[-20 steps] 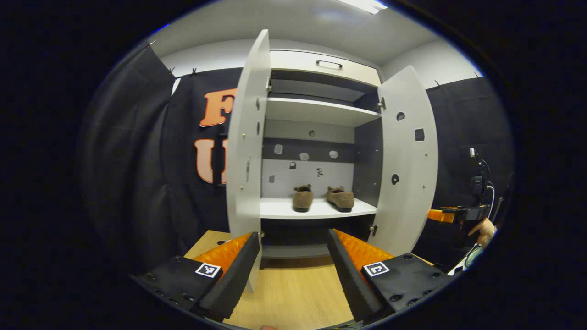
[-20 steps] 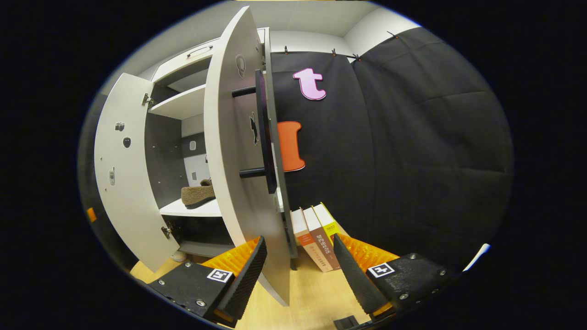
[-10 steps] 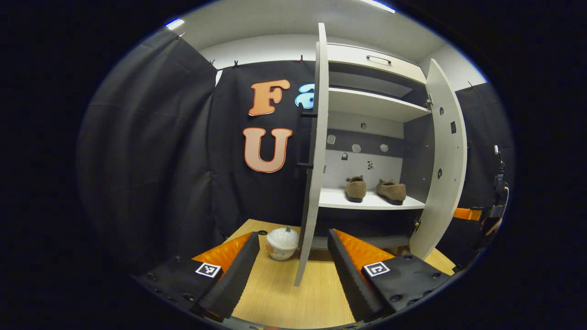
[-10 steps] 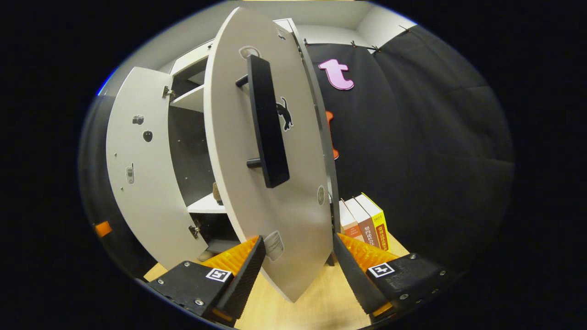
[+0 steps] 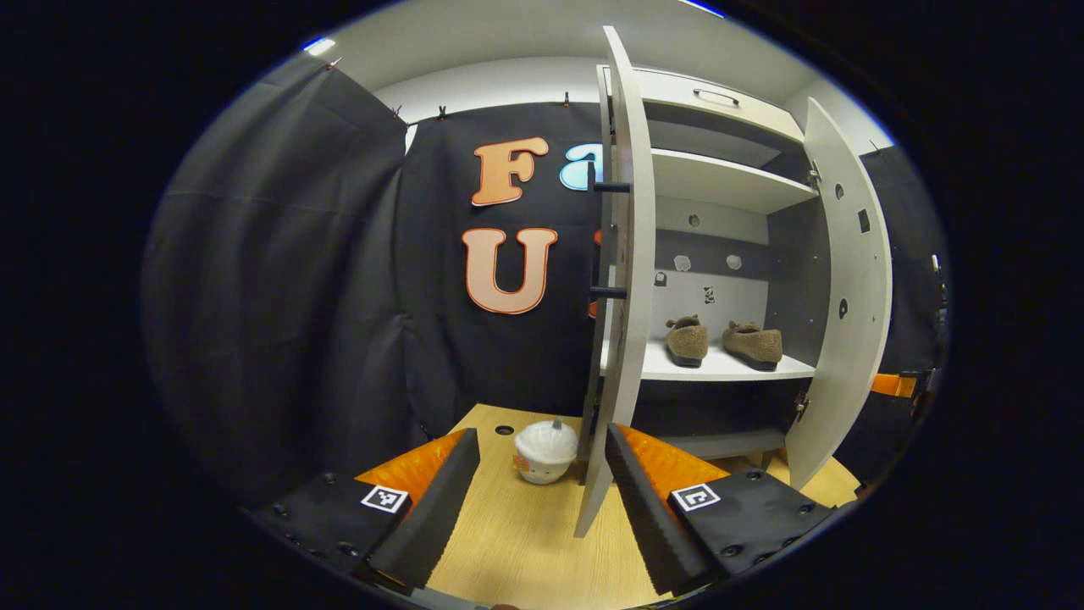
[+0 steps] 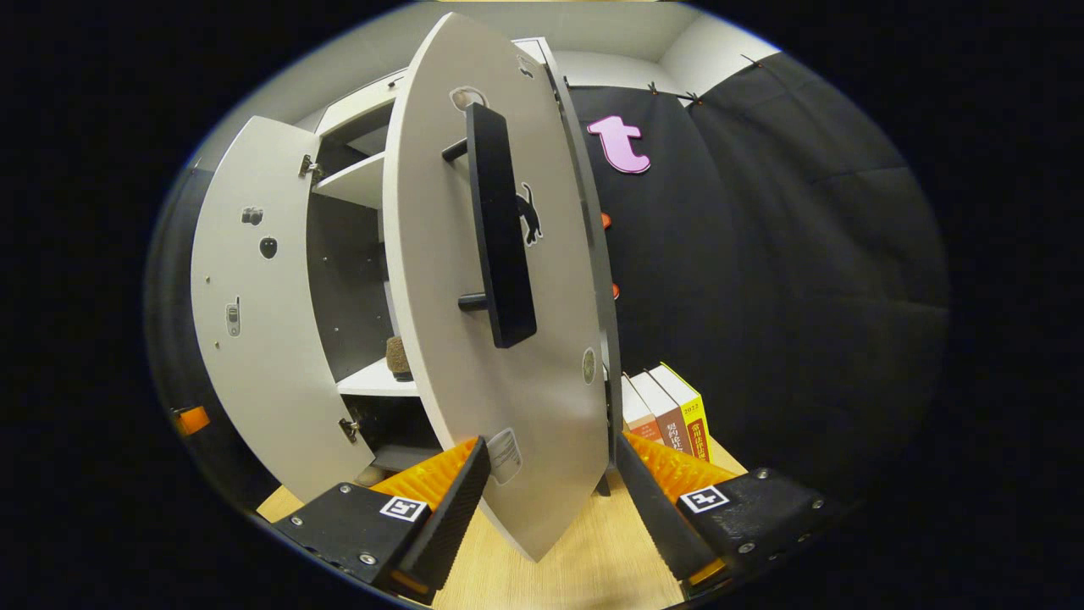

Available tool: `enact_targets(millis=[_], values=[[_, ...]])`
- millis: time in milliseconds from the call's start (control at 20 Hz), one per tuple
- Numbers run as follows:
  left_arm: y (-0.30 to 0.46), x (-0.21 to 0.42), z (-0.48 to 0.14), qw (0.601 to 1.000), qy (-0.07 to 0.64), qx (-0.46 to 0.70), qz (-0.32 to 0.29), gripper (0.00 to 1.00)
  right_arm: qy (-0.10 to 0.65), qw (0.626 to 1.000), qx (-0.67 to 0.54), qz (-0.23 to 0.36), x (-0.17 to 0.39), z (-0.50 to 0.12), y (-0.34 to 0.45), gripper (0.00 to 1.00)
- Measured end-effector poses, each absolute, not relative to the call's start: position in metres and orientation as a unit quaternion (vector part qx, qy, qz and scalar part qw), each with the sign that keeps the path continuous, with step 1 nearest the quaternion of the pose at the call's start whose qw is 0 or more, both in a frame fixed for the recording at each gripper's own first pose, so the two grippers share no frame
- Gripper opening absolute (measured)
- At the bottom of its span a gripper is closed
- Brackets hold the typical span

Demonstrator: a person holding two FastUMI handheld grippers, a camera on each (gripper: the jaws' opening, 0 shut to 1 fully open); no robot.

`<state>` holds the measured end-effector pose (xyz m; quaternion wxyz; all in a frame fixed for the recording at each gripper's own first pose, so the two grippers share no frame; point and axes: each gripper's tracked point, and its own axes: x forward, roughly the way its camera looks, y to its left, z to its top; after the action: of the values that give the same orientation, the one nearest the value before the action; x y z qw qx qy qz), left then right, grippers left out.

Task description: Grab one shoe with the right hand and put it into the shoe cabinet, grab the other shoe with the left hand and put it into the shoe cabinet; then close the right door with the right hand and the left door with the left hand.

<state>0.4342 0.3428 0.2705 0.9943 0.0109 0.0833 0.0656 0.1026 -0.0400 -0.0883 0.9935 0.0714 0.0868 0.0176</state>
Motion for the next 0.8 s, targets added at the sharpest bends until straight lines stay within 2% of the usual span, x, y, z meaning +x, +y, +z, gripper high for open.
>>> enact_targets(millis=[150,400,450,500,550,650,800], values=[[0.342,0.449,0.267,0.995,0.084,0.002,0.056,0.97,0.089,0.993,0.067,0.039,0.111,-0.089,-0.026,0.93],[0.354,0.487,0.259,0.995,0.086,0.012,0.055,0.99,0.079,0.993,0.081,0.036,0.115,-0.084,-0.019,0.94],[0.354,0.494,0.259,0.995,0.085,0.014,0.051,0.95,0.079,0.993,0.080,0.035,0.114,-0.084,-0.021,0.94],[0.356,0.501,0.259,0.995,0.085,0.019,0.053,0.95,0.079,0.993,0.078,0.034,0.114,-0.084,-0.021,0.94],[0.358,0.505,0.257,0.995,0.086,0.026,0.053,0.99,0.080,0.993,0.077,0.031,0.113,-0.084,-0.024,0.94],[0.356,0.507,0.254,0.995,0.088,0.015,0.045,0.97,0.077,0.994,0.078,0.028,0.111,-0.082,-0.027,0.94],[0.350,0.502,0.257,0.996,0.086,0.014,0.028,0.99,0.077,0.994,0.079,0.024,0.111,-0.083,-0.030,0.94]])
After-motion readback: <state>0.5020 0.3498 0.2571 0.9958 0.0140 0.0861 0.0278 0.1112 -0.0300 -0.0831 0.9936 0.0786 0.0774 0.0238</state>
